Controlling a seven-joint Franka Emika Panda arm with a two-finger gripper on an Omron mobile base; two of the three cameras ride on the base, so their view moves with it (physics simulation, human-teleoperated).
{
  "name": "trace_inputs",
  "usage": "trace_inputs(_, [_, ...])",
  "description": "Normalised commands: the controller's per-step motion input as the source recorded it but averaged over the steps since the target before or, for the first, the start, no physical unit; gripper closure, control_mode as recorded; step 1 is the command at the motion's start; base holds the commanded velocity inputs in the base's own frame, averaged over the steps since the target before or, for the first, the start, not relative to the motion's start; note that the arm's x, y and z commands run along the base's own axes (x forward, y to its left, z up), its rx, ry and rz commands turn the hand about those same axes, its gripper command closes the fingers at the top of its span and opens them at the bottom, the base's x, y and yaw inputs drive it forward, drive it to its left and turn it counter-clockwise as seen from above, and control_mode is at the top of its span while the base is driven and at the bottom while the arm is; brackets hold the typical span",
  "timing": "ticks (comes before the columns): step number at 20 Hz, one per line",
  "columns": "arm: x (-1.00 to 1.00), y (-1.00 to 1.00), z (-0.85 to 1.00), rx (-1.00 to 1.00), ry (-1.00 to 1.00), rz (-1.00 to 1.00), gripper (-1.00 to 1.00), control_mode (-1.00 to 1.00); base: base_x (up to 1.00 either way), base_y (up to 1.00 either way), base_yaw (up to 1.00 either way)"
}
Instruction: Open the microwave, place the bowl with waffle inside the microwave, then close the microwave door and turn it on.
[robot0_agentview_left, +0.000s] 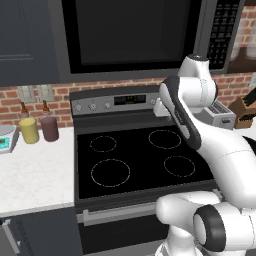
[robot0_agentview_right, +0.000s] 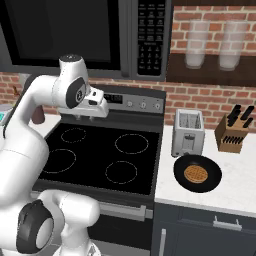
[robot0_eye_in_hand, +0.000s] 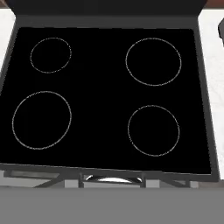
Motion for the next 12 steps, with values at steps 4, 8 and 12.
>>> trace_inputs(4, [-0.06,0.00,0.04,0.00,-0.06,0.00,-1.00,-1.00,0.00,0.00,0.00])
trace_inputs(8, [-0.56,-0.17,0.43,0.00,-0.33,0.00,-1.00,-1.00,0.00,0.00,0.00])
trace_inputs(12, [-0.67,-0.53,0.65,0.00,-0.59,0.00,-1.00,-1.00,0.00,0.00,0.00])
